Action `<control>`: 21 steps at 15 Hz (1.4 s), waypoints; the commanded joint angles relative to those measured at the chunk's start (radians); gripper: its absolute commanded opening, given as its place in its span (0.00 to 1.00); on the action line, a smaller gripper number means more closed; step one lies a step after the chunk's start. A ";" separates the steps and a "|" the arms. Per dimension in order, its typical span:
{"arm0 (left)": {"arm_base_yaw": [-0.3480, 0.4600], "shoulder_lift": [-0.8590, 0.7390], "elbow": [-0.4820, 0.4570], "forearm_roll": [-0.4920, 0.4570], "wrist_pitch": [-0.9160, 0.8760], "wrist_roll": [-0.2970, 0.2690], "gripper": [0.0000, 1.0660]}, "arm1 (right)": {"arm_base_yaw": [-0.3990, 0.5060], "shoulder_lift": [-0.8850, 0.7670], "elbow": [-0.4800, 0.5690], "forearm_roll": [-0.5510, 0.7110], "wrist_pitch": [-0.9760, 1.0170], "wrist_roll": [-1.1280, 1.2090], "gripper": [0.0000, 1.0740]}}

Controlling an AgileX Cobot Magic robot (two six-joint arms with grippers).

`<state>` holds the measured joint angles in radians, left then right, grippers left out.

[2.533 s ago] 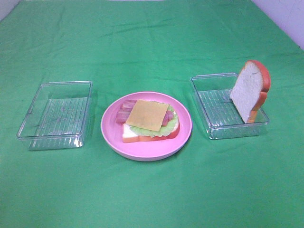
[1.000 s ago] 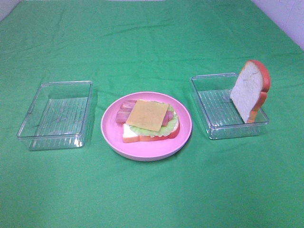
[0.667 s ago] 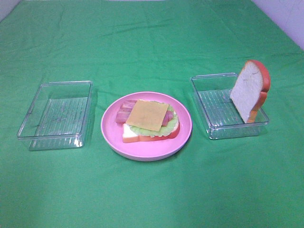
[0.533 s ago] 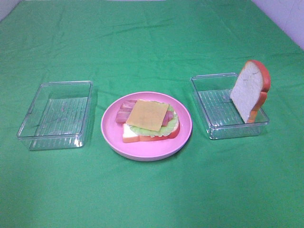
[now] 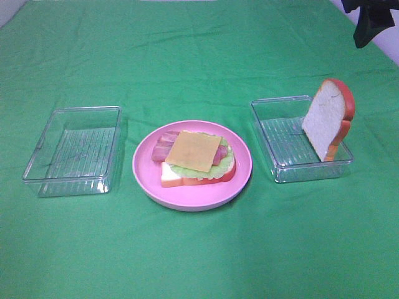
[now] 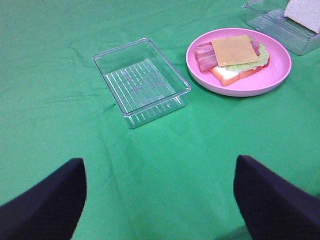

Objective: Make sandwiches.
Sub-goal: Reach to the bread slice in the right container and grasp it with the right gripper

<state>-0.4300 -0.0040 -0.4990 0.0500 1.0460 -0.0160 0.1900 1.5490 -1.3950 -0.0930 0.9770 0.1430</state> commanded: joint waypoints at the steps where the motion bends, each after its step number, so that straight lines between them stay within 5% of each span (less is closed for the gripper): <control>1: 0.004 -0.025 0.001 -0.007 -0.001 -0.011 0.72 | -0.099 0.086 -0.063 0.159 0.021 -0.109 0.61; 5: 0.004 -0.025 0.001 -0.004 -0.002 -0.011 0.72 | -0.179 0.237 -0.123 0.278 0.045 -0.213 0.69; 13: 0.004 -0.025 0.001 -0.002 -0.002 -0.011 0.72 | -0.179 0.436 -0.169 0.300 -0.002 -0.214 0.65; 16: 0.004 -0.025 0.001 -0.002 -0.002 -0.011 0.72 | -0.179 0.474 -0.168 0.316 -0.001 -0.214 0.51; 20: 0.004 -0.025 0.001 -0.002 -0.002 -0.011 0.72 | -0.179 0.474 -0.168 0.316 -0.001 -0.214 0.04; 21: 0.004 -0.025 0.001 -0.002 -0.002 -0.011 0.72 | -0.179 0.472 -0.168 0.316 0.001 -0.214 0.00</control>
<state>-0.4300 -0.0040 -0.4990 0.0490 1.0480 -0.0160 0.0170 2.0230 -1.5580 0.2240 0.9770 -0.0550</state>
